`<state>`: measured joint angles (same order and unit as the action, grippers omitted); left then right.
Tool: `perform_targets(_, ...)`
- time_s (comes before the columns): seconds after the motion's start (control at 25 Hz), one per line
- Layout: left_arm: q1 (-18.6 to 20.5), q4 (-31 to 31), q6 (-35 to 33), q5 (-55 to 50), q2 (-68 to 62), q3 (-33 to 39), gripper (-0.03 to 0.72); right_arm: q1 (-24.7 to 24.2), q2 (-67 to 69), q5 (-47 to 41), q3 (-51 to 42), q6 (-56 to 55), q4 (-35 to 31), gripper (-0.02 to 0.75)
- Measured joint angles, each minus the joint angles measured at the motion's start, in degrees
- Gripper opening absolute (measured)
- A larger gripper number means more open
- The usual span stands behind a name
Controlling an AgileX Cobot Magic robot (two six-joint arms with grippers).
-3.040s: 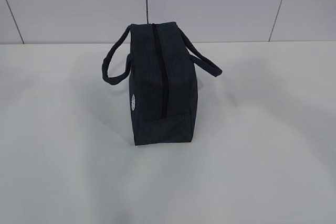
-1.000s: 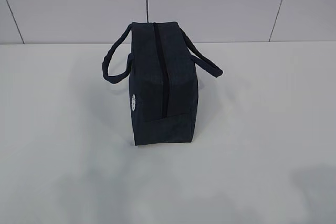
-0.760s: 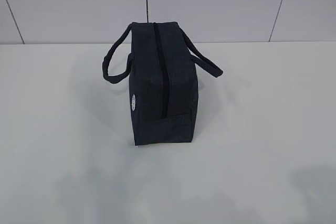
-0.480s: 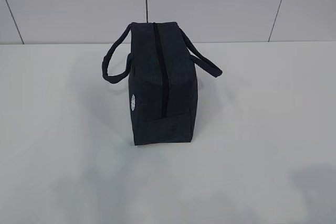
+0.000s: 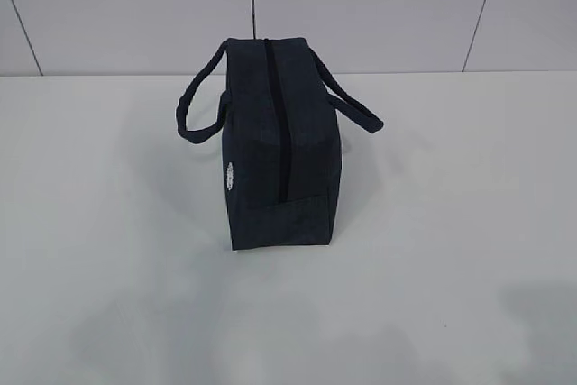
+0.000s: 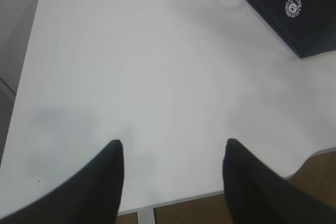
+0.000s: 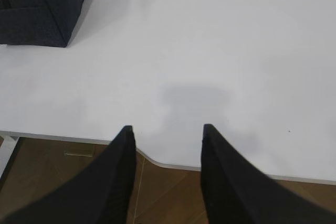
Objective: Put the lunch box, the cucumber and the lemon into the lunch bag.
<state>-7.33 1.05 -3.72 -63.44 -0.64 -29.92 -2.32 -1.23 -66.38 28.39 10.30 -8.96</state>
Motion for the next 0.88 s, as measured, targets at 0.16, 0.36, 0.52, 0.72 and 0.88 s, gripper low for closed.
perform_targets(0.16,0.02,0.00,0.00,0.00,0.00,0.00,0.435,0.00,0.00,0.00,0.00,0.00,0.00,0.321)
perform_targets(0.36,0.02,0.00,0.00,0.00,0.00,0.00,0.435,0.00,0.00,0.04,0.00,0.00,0.00,0.321)
perform_targets(0.52,0.11,0.00,0.00,0.00,0.00,0.00,0.435,0.00,0.00,0.04,0.00,0.00,0.00,0.321)
perform_targets(0.72,0.11,0.00,0.00,0.03,0.00,0.00,0.435,0.00,0.00,0.04,0.00,0.00,0.00,0.321)
perform_targets(0.88,0.11,0.00,0.00,0.03,0.00,0.00,0.435,0.00,0.00,0.04,0.00,0.00,0.00,0.321)
